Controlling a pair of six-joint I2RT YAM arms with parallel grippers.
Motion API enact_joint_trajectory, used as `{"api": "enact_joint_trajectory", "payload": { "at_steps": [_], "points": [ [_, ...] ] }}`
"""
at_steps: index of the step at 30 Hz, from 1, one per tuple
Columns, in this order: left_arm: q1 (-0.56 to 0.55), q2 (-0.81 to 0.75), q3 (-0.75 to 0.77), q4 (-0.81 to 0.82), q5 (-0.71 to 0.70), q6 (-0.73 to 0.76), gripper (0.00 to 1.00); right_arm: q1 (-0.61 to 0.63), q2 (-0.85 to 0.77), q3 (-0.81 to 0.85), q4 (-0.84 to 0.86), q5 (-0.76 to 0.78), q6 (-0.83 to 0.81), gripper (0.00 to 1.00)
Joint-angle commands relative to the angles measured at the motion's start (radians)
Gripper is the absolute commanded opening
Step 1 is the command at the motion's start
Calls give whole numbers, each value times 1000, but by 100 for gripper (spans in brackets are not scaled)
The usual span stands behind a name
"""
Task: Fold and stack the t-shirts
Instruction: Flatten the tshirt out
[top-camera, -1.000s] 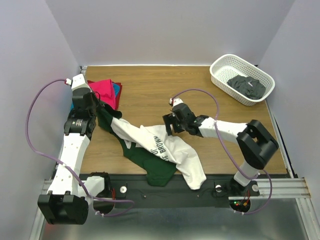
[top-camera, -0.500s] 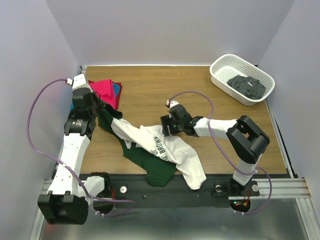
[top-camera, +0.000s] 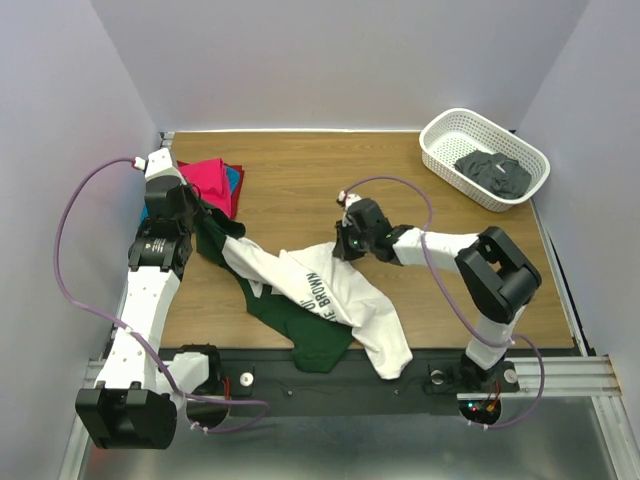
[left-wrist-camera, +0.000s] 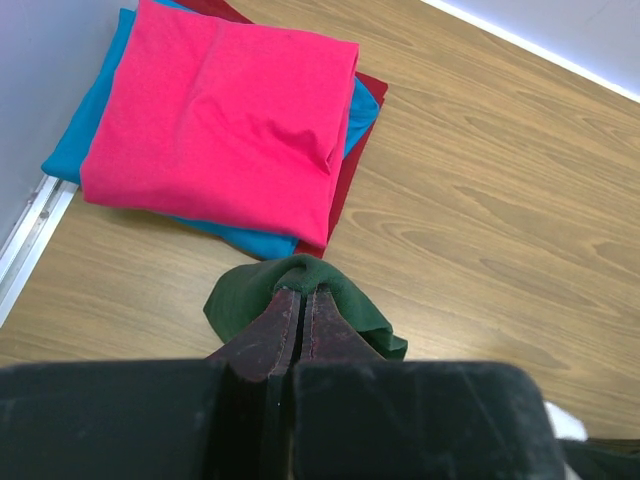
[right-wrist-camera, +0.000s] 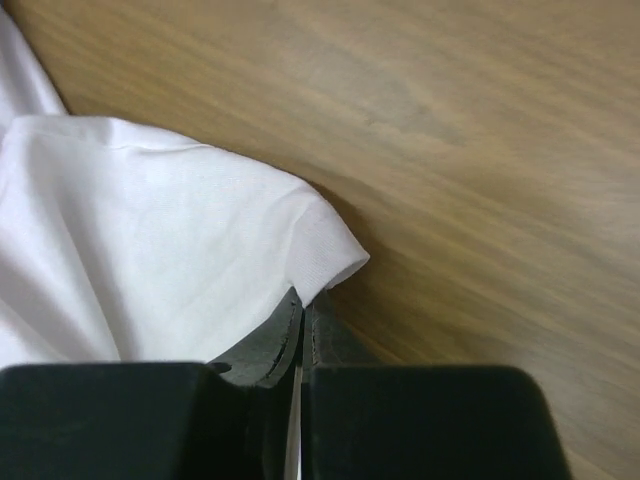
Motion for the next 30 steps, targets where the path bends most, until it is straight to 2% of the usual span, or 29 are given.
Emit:
{"api": "enact_joint_trajectory", "payload": {
  "at_steps": [1,4,10,12,15,21,25,28,29,30],
  "points": [
    [6,-34,-3,47,-18,14,0,-95,-154,7,53,15,-35,0],
    [6,-42,-4,50,-26,13,0,-120,-339,-49,30,134,-89,0],
    [6,-39,-10,54,-4,16,0,-123,-510,-149,-27,279,-136,0],
    [6,-27,-10,56,14,18,0,-123,-523,-194,-75,329,-129,0],
    [6,-2,-10,54,48,25,0,-123,-500,-231,-95,328,-104,0],
    [6,44,-4,33,65,30,0,-123,-421,-316,-100,282,-38,0],
    [6,42,-4,34,63,28,0,-123,-403,-318,-105,225,-23,1],
    [6,44,-6,34,62,28,0,-123,-386,-301,-105,231,-17,20],
    [6,44,-6,36,62,28,0,-121,-378,-281,-105,222,-17,39],
    [6,45,-6,34,63,28,0,-121,-366,-271,-105,218,-15,50]
  ]
}}
